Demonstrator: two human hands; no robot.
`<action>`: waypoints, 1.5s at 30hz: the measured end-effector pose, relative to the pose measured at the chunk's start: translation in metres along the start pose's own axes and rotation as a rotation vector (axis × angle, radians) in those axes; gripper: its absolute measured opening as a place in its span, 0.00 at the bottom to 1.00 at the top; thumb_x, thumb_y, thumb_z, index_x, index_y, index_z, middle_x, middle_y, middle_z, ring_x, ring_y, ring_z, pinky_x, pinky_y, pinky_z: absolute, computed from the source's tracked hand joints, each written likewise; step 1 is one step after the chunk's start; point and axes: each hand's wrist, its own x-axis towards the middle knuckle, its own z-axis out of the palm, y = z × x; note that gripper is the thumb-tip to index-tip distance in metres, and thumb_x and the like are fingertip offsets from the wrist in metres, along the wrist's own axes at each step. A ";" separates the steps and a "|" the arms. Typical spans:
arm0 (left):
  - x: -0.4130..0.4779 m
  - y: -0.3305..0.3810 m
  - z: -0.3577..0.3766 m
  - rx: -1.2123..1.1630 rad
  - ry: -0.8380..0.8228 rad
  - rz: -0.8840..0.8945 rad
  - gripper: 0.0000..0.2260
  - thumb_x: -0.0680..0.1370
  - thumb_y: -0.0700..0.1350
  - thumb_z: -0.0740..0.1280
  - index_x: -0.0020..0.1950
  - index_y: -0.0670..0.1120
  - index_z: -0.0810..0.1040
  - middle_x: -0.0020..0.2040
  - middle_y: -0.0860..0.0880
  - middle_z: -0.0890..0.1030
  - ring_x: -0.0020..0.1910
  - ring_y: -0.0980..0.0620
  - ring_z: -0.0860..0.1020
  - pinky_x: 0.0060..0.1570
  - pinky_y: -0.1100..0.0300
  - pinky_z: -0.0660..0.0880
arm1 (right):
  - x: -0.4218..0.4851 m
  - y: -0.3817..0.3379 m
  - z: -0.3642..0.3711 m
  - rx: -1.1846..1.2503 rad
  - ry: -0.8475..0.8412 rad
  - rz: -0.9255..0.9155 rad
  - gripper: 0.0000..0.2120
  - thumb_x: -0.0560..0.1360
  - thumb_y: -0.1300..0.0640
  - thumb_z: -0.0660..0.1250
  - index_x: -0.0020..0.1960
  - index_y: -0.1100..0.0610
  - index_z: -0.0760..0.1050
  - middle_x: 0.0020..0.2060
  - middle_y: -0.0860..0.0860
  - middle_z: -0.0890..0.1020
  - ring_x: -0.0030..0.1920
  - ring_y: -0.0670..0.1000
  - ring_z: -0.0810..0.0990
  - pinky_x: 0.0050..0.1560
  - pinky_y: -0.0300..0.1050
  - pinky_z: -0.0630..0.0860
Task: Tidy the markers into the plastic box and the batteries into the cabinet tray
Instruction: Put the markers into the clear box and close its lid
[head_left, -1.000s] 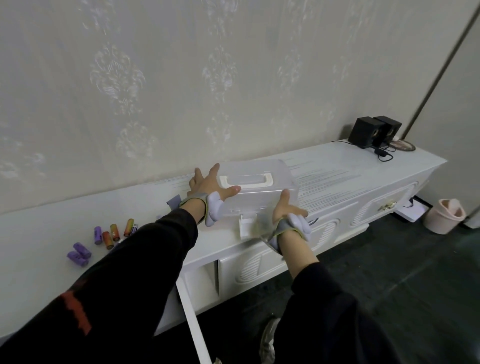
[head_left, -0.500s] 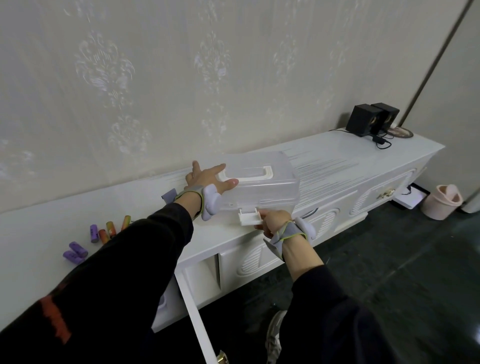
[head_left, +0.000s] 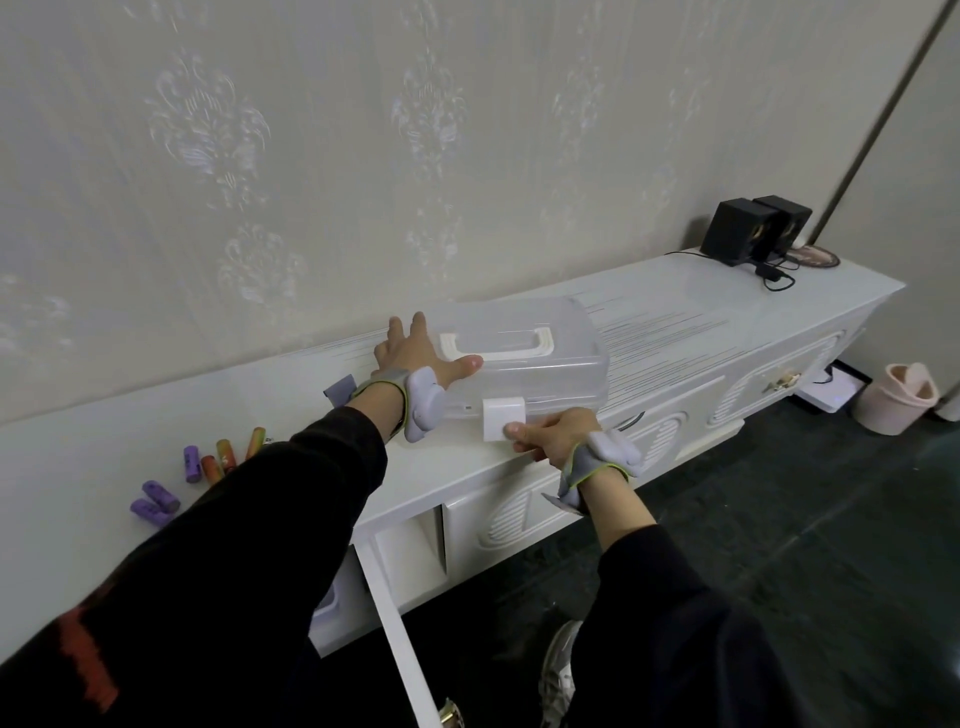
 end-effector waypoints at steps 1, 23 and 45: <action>-0.001 0.000 0.000 -0.016 0.002 -0.001 0.49 0.66 0.66 0.69 0.78 0.51 0.49 0.79 0.45 0.48 0.75 0.37 0.53 0.70 0.43 0.60 | 0.002 0.001 0.000 -0.097 0.011 -0.009 0.12 0.65 0.49 0.77 0.31 0.57 0.81 0.30 0.52 0.84 0.33 0.51 0.77 0.39 0.39 0.76; 0.026 0.006 -0.005 0.062 0.004 -0.027 0.38 0.69 0.62 0.69 0.68 0.40 0.64 0.73 0.40 0.58 0.70 0.37 0.65 0.64 0.46 0.68 | 0.047 -0.017 0.014 -0.528 0.147 -0.144 0.14 0.68 0.44 0.72 0.34 0.56 0.81 0.40 0.54 0.86 0.44 0.57 0.83 0.43 0.45 0.77; 0.076 0.019 -0.008 0.107 0.010 0.012 0.37 0.75 0.60 0.64 0.77 0.45 0.53 0.79 0.41 0.42 0.75 0.36 0.57 0.72 0.47 0.62 | 0.107 -0.031 0.042 0.031 0.096 -0.171 0.10 0.72 0.55 0.70 0.49 0.55 0.70 0.44 0.48 0.76 0.44 0.50 0.74 0.38 0.37 0.68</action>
